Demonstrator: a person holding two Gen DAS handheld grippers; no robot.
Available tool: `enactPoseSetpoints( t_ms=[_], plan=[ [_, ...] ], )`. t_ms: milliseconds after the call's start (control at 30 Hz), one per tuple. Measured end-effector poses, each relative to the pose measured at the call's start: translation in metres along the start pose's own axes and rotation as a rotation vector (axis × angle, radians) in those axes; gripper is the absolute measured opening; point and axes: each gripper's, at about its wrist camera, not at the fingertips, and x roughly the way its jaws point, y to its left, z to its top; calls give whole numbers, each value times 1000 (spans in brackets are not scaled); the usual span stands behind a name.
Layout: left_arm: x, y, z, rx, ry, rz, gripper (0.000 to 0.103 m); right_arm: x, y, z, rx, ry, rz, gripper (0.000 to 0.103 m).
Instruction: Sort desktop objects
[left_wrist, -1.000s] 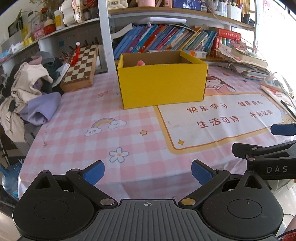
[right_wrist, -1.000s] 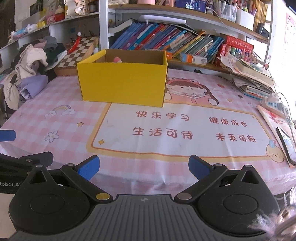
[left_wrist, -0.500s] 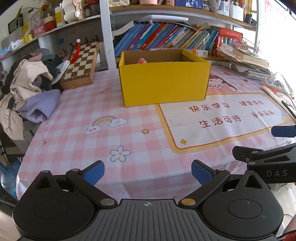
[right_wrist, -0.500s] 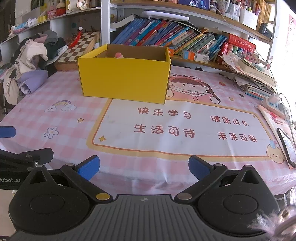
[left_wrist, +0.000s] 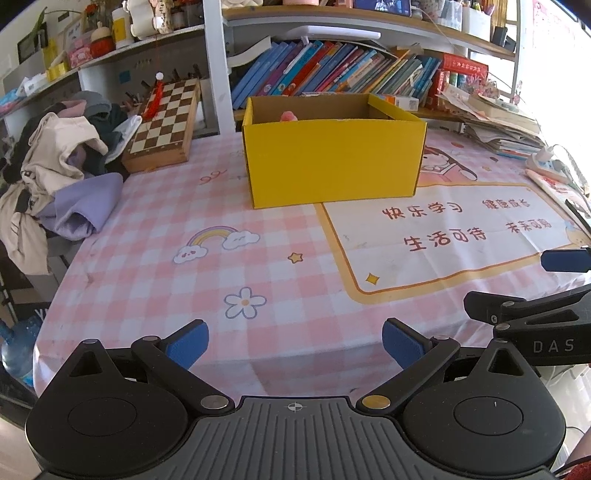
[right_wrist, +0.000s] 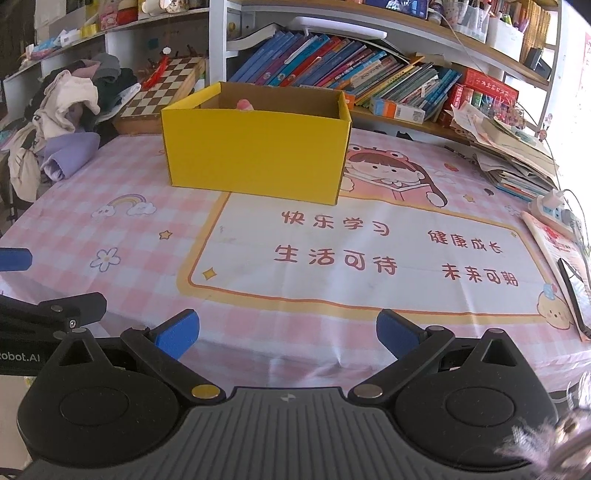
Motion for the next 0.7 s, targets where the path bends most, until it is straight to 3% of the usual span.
enactPoseSetpoints(
  t_ms=[700],
  plan=[
    [-1, 6, -2, -6, 5, 11, 102, 4, -2, 1, -13, 7, 20, 103]
  ],
)
